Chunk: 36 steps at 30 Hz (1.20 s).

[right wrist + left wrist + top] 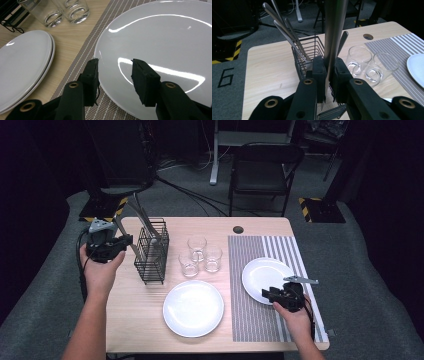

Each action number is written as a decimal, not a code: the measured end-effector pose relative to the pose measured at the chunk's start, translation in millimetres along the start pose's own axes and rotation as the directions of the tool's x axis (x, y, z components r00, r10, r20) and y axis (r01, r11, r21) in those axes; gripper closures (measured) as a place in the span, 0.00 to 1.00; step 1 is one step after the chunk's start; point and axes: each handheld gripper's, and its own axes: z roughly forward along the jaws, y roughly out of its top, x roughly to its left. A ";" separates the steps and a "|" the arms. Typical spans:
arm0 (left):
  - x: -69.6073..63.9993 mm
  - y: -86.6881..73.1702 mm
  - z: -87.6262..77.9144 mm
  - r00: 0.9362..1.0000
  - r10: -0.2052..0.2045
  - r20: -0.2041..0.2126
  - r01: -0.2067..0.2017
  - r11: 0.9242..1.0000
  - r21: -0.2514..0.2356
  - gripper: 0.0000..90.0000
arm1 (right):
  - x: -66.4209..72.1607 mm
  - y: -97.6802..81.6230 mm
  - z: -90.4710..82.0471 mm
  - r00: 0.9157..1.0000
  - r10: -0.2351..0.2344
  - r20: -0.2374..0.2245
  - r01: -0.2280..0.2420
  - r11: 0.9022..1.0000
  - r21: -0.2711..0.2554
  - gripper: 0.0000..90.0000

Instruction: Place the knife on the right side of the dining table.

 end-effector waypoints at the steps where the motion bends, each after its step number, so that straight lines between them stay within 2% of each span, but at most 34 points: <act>1: -0.7 2.0 -2.6 1.000 0.004 0.002 -0.004 1.000 -0.003 0.91 | 0.1 0.0 -0.1 1.000 0.001 0.000 -0.001 1.000 0.000 0.63; 12: -4.0 14.2 -22.6 0.999 0.031 0.025 -0.030 0.999 -0.033 0.91 | 0.6 0.2 -0.1 1.000 0.000 0.000 0.000 1.000 -0.002 0.63; 14: -7.1 17.3 -28.3 0.998 0.042 0.041 -0.041 0.998 -0.043 0.91 | 0.8 0.2 -0.1 1.000 0.000 0.000 0.000 1.000 -0.003 0.63; 17: -13.9 21.5 -34.9 0.995 0.080 0.063 -0.078 0.996 -0.044 0.91 | 1.0 0.2 0.0 1.000 0.000 -0.001 0.000 1.000 -0.004 0.63; 18: -13.9 21.5 -34.9 0.995 0.080 0.063 -0.078 0.996 -0.044 0.91 | 1.0 0.2 0.0 1.000 0.000 -0.001 0.000 1.000 -0.004 0.63; 19: -17.8 23.2 -37.5 0.992 0.098 0.078 -0.095 0.995 -0.044 0.91 | 1.2 0.4 -0.4 1.000 0.001 0.000 -0.001 1.000 -0.005 0.63; 21: -19.5 24.1 -38.7 0.991 0.105 0.084 -0.101 0.994 -0.043 0.91 | 1.0 0.5 -0.5 1.000 0.001 -0.001 -0.001 1.000 -0.005 0.63; 22: -23.0 26.1 -41.2 0.988 0.123 0.089 -0.119 0.992 -0.045 0.91 | 1.1 0.5 -0.6 1.000 0.004 -0.001 -0.004 1.000 -0.003 0.63; 26: -27.0 28.9 -45.0 0.984 0.147 0.105 -0.143 0.989 -0.045 0.92 | 0.9 0.5 -0.7 1.000 0.002 0.000 -0.002 1.000 -0.004 0.63; 29: -32.5 31.1 -47.0 0.975 0.173 0.139 -0.168 0.985 -0.044 0.92 | 0.9 0.7 -0.7 1.000 0.002 0.000 -0.002 1.000 -0.005 0.63; 36: -41.8 28.6 -43.4 0.962 0.199 0.187 -0.194 0.980 -0.048 0.92 | 1.1 1.1 -1.0 1.000 -0.005 0.006 0.005 1.000 -0.004 0.63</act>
